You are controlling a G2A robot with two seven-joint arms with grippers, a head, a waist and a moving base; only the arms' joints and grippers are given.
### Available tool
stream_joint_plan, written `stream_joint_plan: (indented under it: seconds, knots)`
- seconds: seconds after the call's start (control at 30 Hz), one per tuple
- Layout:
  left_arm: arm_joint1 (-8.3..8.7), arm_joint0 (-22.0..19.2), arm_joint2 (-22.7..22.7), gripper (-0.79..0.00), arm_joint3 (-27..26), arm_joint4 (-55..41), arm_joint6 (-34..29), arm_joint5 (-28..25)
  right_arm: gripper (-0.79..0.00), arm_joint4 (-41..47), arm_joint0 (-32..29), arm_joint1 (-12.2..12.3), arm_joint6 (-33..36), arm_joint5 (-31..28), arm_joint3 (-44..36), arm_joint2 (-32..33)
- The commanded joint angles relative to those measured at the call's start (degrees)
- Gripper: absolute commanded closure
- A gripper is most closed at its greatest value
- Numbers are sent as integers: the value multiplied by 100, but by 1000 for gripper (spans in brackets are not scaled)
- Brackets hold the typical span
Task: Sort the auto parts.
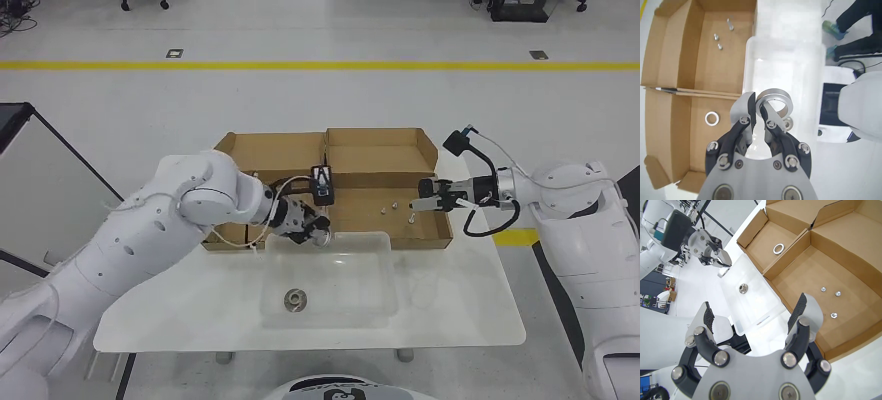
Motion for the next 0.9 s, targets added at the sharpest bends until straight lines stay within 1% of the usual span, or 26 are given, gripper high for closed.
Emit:
stream_joint_plan:
  seconds: [0.0, 0.1, 0.2, 0.3, 0.33, 0.37, 0.77, 0.87]
  knots:
    - [75, 211, -293, 0, 45, -220, 571, -289, -785, 1, 0, 0, 0, 0, 0, 0]
    - [122, 439, -603, 0, 100, -317, 1303, -485, -785, 1, 0, 0, 0, 0, 0, 0]
    - [124, 635, -853, 0, 236, -583, 2141, -1017, -785, 1, 0, 0, 0, 0, 0, 0]
    - [96, 742, -947, 0, 348, -792, 2633, -1639, -785, 1, 0, 0, 0, 0, 0, 0]
    - [74, 754, -944, 0, 303, -903, 2791, -1737, -785, 1, 0, 0, 0, 0, 0, 0]
    - [61, 759, -934, 0, 262, -953, 2874, -1737, -785, 1, 0, 0, 0, 0, 0, 0]
    - [61, 759, -934, 0, 262, -953, 2874, -1737, -785, 1, 0, 0, 0, 0, 0, 0]
    - [4, 1012, -996, 0, 42, -1689, 3692, -1737, -785, 1, 0, 0, 0, 0, 0, 0]
